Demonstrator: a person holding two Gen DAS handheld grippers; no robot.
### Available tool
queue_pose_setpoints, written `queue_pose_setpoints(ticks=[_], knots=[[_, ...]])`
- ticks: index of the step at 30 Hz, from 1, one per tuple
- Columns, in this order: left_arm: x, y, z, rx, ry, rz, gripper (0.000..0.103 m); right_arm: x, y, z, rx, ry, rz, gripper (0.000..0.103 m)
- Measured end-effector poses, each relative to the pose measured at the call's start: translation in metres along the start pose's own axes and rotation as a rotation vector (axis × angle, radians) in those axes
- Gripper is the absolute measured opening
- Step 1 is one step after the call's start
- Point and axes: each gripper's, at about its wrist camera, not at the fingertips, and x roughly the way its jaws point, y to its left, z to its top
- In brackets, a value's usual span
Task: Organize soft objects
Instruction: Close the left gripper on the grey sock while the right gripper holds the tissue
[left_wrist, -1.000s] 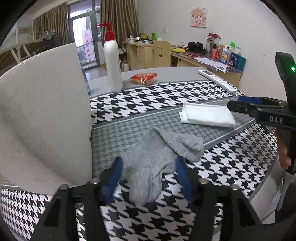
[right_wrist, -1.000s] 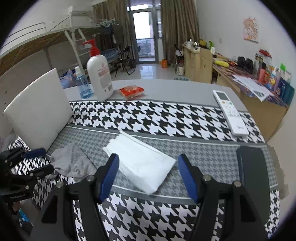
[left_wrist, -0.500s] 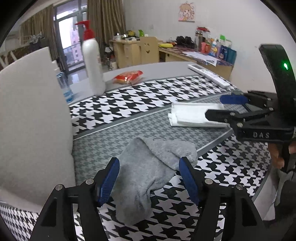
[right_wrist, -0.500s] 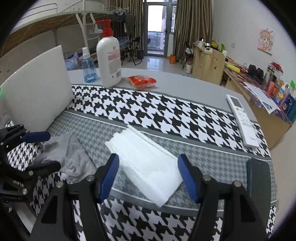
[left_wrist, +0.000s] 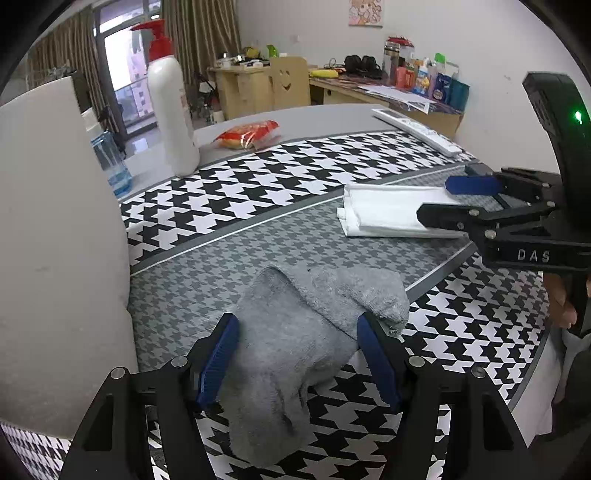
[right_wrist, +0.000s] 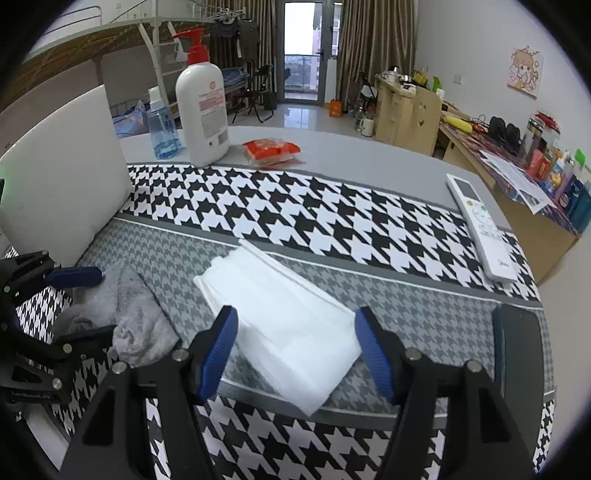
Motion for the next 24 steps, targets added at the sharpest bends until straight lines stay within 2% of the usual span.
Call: queue_pose_setpoints(ticks=[6, 9, 11, 13, 16, 24], knots=[[0.004, -0.002, 0.001, 0.009, 0.005, -0.017, 0.063, 0.001, -0.006, -0.003, 0.023, 0.009, 0.001, 0.07], [0.003, -0.006, 0.002, 0.025, 0.001, -0.047, 0.048, 0.004, -0.005, -0.003, 0.021, 0.023, -0.003, 0.07], [0.004, -0.006, 0.004, 0.017, 0.004, -0.085, 0.026, 0.005, -0.004, -0.001, 0.017, 0.025, -0.005, 0.07], [0.003, -0.006, 0.005, 0.012, 0.005, -0.094, 0.015, 0.005, -0.002, 0.0, 0.008, 0.026, 0.001, 0.07], [0.002, -0.006, 0.005, 0.004, -0.014, -0.086, 0.012, 0.008, 0.004, 0.0, -0.012, 0.035, -0.001, 0.07], [-0.014, -0.004, 0.003, 0.003, -0.067, -0.084, 0.011, 0.015, 0.011, 0.0, -0.05, 0.058, -0.012, 0.07]])
